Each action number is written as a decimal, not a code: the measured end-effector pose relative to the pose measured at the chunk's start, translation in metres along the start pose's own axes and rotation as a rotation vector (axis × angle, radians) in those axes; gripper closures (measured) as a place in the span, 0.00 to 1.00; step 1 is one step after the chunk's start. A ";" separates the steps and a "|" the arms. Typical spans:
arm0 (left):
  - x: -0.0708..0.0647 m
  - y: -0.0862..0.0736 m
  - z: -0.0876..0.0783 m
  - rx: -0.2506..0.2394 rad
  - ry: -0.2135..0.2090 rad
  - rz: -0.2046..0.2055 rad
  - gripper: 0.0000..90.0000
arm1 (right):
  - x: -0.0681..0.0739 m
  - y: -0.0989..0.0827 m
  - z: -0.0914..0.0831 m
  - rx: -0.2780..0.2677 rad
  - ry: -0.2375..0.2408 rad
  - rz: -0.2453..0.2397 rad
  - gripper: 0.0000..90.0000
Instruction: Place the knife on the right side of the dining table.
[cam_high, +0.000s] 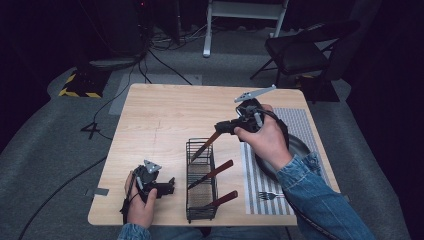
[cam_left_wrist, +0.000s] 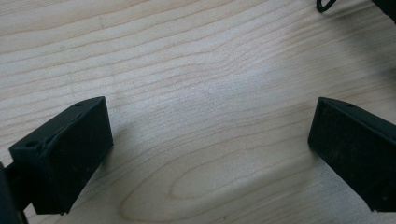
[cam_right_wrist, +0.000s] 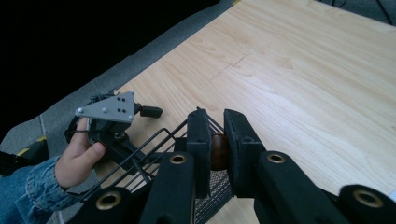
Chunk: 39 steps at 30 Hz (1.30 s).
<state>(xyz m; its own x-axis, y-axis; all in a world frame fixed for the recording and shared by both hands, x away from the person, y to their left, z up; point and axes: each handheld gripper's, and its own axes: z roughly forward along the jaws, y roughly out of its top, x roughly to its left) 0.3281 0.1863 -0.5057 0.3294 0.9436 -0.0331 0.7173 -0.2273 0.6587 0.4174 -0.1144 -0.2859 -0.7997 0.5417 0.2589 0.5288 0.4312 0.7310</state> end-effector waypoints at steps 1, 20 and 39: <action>0.000 0.000 0.000 0.000 0.000 0.000 0.00 | 0.000 0.001 -0.003 -0.007 -0.003 0.002 0.91; 0.000 0.000 0.000 0.000 0.000 0.000 0.00 | -0.007 0.018 -0.090 -0.130 -0.021 0.043 0.91; 0.000 0.000 0.000 0.000 0.000 0.000 0.00 | -0.071 0.009 -0.148 -0.217 -0.160 0.127 0.91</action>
<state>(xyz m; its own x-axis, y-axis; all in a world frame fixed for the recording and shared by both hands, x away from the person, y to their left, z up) 0.3280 0.1864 -0.5058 0.3294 0.9436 -0.0329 0.7170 -0.2273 0.6590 0.4363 -0.2556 -0.2045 -0.6665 0.6961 0.2667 0.5350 0.1975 0.8215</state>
